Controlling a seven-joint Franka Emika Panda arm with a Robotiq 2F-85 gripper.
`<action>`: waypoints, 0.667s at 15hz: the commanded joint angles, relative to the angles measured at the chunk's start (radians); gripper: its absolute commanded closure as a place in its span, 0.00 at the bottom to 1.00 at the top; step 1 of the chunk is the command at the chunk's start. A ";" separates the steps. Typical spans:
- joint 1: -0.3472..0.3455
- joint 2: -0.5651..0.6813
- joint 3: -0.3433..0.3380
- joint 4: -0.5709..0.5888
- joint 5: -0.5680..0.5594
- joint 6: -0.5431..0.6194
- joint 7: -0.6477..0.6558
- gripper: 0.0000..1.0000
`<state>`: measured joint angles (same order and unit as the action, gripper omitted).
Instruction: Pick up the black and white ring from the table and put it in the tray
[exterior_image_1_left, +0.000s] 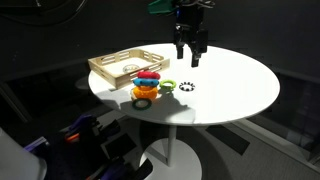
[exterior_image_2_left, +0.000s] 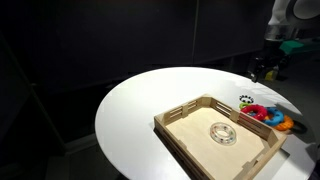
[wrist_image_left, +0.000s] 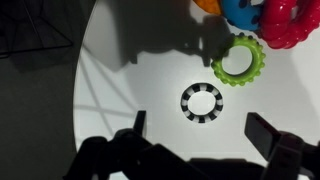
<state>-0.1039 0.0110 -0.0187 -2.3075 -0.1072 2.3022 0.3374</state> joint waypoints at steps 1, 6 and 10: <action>0.020 0.066 -0.019 0.046 -0.036 0.013 0.048 0.00; 0.042 0.134 -0.030 0.071 -0.040 0.067 0.059 0.00; 0.068 0.187 -0.041 0.094 -0.045 0.090 0.070 0.00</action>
<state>-0.0620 0.1536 -0.0397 -2.2519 -0.1248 2.3814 0.3718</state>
